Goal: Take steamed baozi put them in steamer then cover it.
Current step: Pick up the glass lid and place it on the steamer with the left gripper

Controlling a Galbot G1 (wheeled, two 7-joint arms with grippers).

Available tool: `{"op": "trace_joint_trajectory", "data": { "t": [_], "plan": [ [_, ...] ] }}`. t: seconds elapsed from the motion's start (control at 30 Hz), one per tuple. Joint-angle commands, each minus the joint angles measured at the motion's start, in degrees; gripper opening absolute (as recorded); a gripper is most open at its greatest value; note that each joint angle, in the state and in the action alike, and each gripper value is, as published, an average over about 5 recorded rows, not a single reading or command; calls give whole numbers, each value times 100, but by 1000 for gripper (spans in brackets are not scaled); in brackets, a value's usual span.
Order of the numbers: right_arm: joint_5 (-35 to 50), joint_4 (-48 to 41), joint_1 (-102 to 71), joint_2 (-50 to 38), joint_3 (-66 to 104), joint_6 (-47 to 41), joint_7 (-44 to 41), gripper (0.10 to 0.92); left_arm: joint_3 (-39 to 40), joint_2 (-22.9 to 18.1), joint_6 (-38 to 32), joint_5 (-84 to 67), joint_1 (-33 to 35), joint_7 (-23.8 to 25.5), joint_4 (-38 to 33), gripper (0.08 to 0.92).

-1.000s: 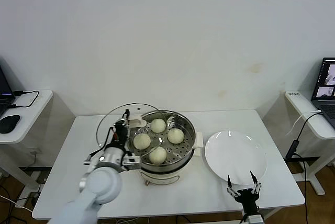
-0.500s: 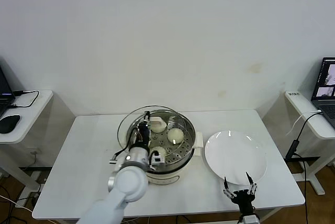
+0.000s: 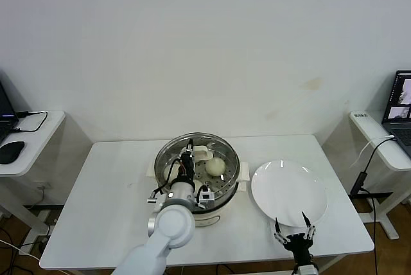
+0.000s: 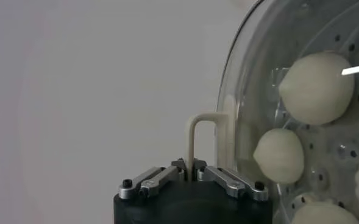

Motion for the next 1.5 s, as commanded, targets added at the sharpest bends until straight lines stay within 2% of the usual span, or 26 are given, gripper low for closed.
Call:
{"op": "trace_joint_trajectory", "data": {
  "t": [0.03,1.2,1.3,1.5],
  "plan": [
    [-20,-23,1,2,-10,14,2,823,33,-163,14,92,51,9,70,142],
    [-30,-107,4,-4,-49,72,-26,823,-37,-339,-171,328,208,-235,173,142],
    [-36,-117,6,-5,-62,76,-29,823,-36,-347,-184,312,218,-286,136,183],
    [-52,-118,1,-5,-88,76,-30,823,-32,-307,-182,260,315,-306,-78,354]
  ]
}}
